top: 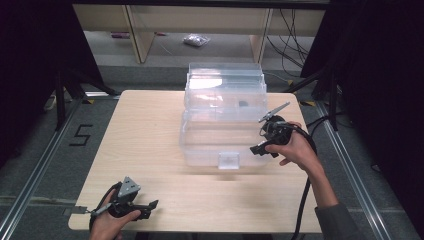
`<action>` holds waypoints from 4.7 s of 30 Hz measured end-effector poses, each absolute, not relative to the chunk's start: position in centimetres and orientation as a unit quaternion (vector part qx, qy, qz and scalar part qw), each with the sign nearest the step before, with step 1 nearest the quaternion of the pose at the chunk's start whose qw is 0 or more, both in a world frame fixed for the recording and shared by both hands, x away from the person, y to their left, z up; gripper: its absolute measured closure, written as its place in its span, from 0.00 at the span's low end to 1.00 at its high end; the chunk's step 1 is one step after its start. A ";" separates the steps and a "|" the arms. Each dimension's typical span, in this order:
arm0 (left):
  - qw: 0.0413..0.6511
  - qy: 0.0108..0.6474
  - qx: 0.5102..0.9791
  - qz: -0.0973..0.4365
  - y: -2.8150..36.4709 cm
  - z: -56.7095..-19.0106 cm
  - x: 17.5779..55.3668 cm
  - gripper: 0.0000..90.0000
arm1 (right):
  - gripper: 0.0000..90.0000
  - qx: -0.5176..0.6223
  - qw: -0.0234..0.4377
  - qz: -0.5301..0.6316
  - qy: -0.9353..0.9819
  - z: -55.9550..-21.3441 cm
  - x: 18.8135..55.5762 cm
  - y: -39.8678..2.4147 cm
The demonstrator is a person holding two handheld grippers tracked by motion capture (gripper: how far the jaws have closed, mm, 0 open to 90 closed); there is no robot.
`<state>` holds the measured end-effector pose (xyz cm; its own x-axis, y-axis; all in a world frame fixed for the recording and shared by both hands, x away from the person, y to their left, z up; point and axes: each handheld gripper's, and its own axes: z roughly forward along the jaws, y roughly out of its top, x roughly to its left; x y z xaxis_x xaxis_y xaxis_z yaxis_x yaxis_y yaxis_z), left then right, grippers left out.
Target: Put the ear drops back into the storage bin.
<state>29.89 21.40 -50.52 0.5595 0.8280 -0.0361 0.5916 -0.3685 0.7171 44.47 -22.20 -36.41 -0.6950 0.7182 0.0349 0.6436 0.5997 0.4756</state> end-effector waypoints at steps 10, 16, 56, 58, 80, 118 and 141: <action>0.353 0.435 0.812 0.161 21.5 -50.5 29.9 0.17 | 0.25 0.389 0.082 0.255 0.882 -37.0 43.4 -22.1; 0.358 0.438 0.809 0.161 21.4 -50.5 29.8 0.17 | 0.25 0.372 0.087 0.270 0.884 -37.5 42.9 -22.1; 0.358 0.427 0.815 0.160 21.3 -50.3 29.7 0.17 | 0.25 0.334 0.089 0.317 0.883 -40.5 38.0 -20.9; 0.360 0.426 0.814 0.161 21.3 -50.4 29.7 0.17 | 0.24 0.330 0.090 0.319 0.884 -40.7 37.8 -20.9; 0.365 0.431 0.810 0.161 21.2 -50.5 29.7 0.17 | 0.24 0.323 0.101 0.331 0.881 -43.1 36.3 -21.4; 0.364 0.427 0.812 0.162 21.1 -50.4 29.6 0.17 | 0.22 0.329 0.107 0.355 0.868 -47.2 33.2 -21.3; 0.361 0.424 0.815 0.161 21.1 -50.3 29.6 0.17 | 0.22 0.348 0.106 0.343 0.866 -48.6 30.6 -22.8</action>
